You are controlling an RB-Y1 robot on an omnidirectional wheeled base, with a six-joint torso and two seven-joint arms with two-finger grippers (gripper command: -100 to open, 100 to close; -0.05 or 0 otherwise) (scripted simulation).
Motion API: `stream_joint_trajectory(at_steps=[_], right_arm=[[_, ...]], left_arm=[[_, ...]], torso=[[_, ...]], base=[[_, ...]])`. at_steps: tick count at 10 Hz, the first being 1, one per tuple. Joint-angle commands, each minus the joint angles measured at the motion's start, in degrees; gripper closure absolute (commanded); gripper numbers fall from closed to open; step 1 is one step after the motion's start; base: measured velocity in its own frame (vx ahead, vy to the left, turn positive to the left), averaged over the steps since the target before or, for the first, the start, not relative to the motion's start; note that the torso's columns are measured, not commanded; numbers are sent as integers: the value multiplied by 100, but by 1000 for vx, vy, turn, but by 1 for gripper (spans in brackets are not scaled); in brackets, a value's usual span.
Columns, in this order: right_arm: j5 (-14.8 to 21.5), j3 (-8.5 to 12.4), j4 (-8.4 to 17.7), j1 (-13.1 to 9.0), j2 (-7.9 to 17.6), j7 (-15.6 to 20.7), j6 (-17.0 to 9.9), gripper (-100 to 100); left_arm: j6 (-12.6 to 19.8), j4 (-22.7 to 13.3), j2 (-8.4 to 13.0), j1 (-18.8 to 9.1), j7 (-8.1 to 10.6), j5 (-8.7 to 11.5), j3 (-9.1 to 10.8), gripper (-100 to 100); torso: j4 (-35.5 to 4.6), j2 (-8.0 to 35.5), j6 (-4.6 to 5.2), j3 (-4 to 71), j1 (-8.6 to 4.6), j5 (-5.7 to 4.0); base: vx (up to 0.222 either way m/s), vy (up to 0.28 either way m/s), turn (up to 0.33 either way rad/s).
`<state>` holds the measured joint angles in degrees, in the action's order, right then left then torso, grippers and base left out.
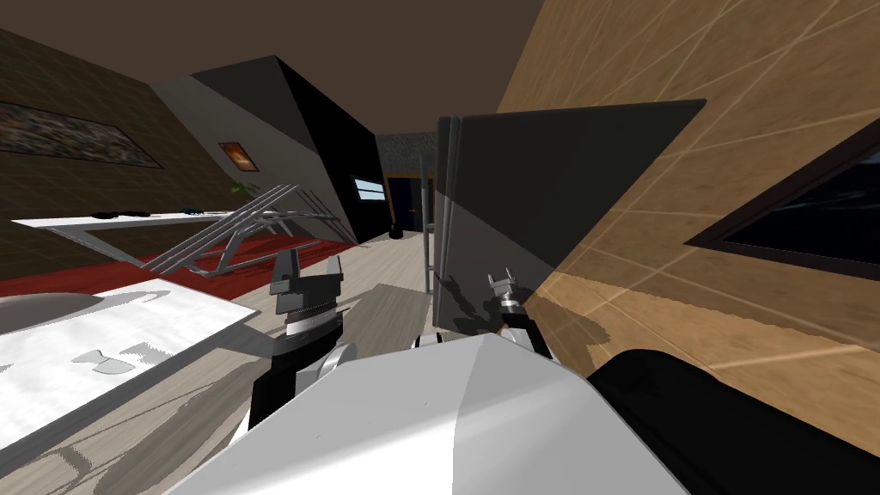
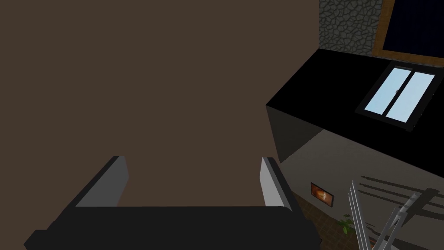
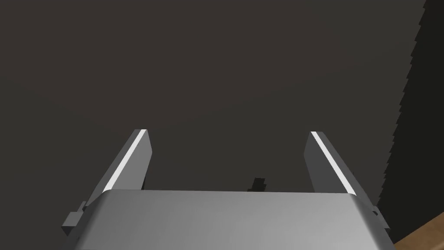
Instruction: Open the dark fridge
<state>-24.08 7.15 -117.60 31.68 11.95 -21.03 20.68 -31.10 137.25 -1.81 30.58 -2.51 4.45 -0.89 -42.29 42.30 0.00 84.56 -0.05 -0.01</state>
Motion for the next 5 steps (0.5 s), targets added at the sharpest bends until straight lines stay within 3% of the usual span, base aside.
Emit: stream_joint_trajectory(at_steps=[1, 4, 5], right_arm=[[-454, 125, 133, -5, 40, -175, -269, -100], [-907, 233, 269, -14, 72, -333, -493, -100], [-1084, 342, 408, -27, 99, -492, -725, -100]], left_arm=[[0, 0, 0, 0, 0, 0, 0, 0], [0, 0, 0, 0, 0, 0, 0, 0], [0, 0, 0, 0, 0, 0, 0, 0]], torso=[[-1, 2, 0, -2, 5, 0], [3, -7, -2, 2, 5, -2], [7, -15, -3, 8, 0, -3]], base=[[20, 68, 1], [22, 54, 0], [28, 90, 0]])
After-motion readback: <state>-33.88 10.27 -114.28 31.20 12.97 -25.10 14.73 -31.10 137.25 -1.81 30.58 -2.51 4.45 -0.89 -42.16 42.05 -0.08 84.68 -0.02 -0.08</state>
